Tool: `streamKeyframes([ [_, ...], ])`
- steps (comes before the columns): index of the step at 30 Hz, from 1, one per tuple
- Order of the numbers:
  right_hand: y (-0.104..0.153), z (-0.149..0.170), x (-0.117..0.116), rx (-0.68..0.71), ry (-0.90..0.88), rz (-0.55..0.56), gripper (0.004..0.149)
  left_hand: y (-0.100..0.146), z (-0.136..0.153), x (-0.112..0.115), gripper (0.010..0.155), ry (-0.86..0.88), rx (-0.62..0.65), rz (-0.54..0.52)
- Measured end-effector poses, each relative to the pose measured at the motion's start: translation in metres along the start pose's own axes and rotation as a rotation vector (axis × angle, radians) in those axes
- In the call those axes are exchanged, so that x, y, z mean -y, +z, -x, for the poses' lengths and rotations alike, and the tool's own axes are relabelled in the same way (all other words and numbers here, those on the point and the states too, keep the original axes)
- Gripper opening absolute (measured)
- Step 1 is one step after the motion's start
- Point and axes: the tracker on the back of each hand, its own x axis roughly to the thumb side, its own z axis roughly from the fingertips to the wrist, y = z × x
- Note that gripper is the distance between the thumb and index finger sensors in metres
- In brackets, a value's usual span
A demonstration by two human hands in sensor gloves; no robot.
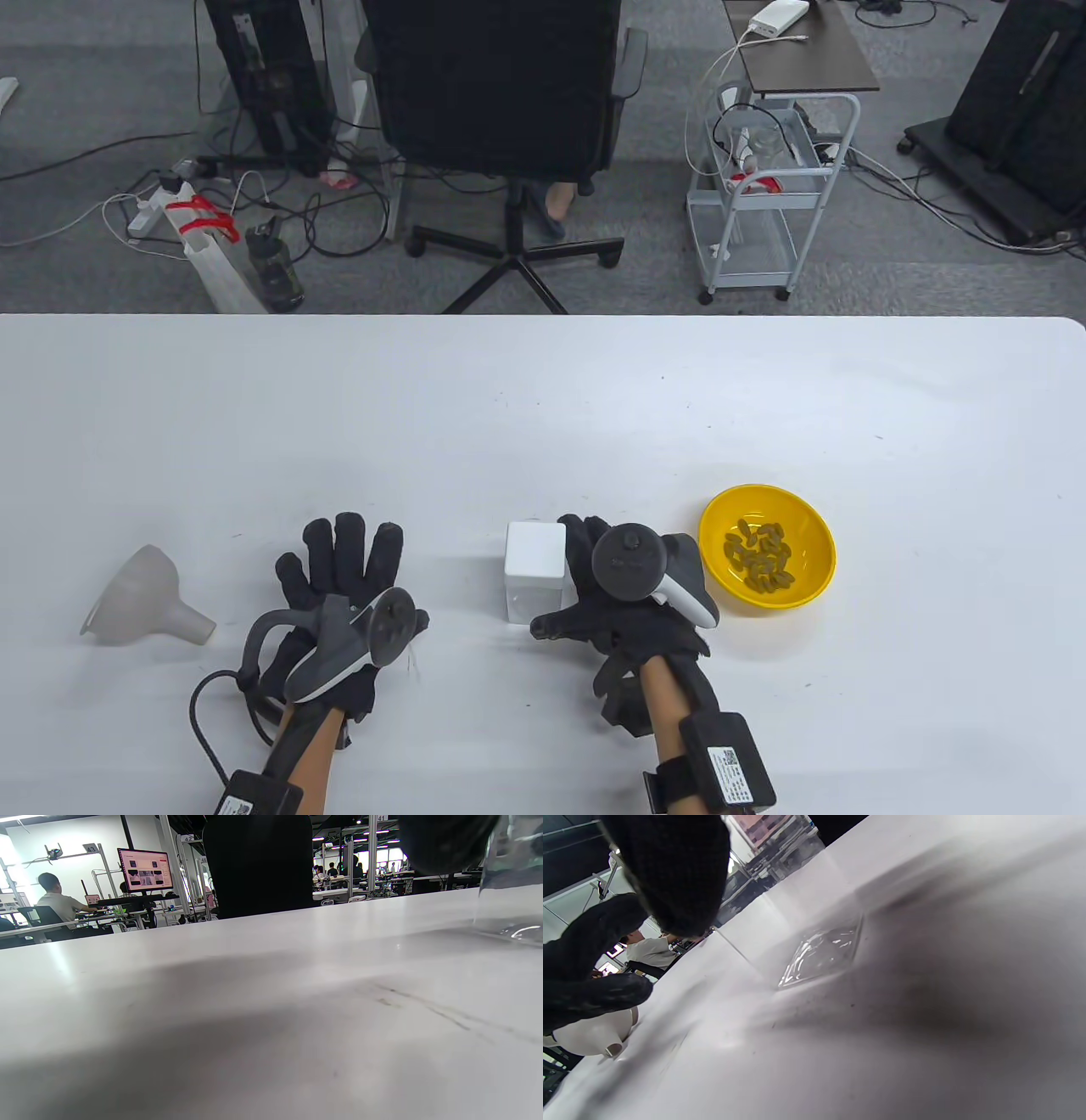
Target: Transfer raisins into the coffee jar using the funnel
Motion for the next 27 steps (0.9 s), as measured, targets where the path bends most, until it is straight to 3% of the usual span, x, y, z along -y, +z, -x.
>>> streamKeyframes([
  [4, 0.000, 0.004, -0.002, 0.011, -0.088, 0.058, 0.093, 0.000, -0.001, 0.000, 0.097, -0.002, 0.003, -0.003],
  [9, 0.002, 0.003, -0.005, 0.052, -0.183, 0.116, 0.091, 0.003, -0.006, -0.006, 0.097, 0.025, 0.050, -0.028],
  [13, 0.008, -0.002, -0.001, 0.121, -0.252, 0.180, 0.091, 0.012, -0.015, -0.025, 0.097, 0.113, 0.143, -0.136],
  [18, 0.022, -0.012, 0.002, 0.189, -0.213, 0.215, 0.091, 0.024, -0.036, -0.057, 0.096, 0.349, 0.343, -0.291],
  [24, 0.029, -0.019, -0.002, 0.240, -0.234, 0.184, 0.091, 0.007, -0.056, -0.073, 0.094, 0.526, 0.540, -0.251],
  [27, 0.029, -0.017, -0.001, 0.253, -0.284, 0.200, 0.090, 0.002, -0.061, -0.070, 0.083, 0.619, 0.569, -0.205],
])
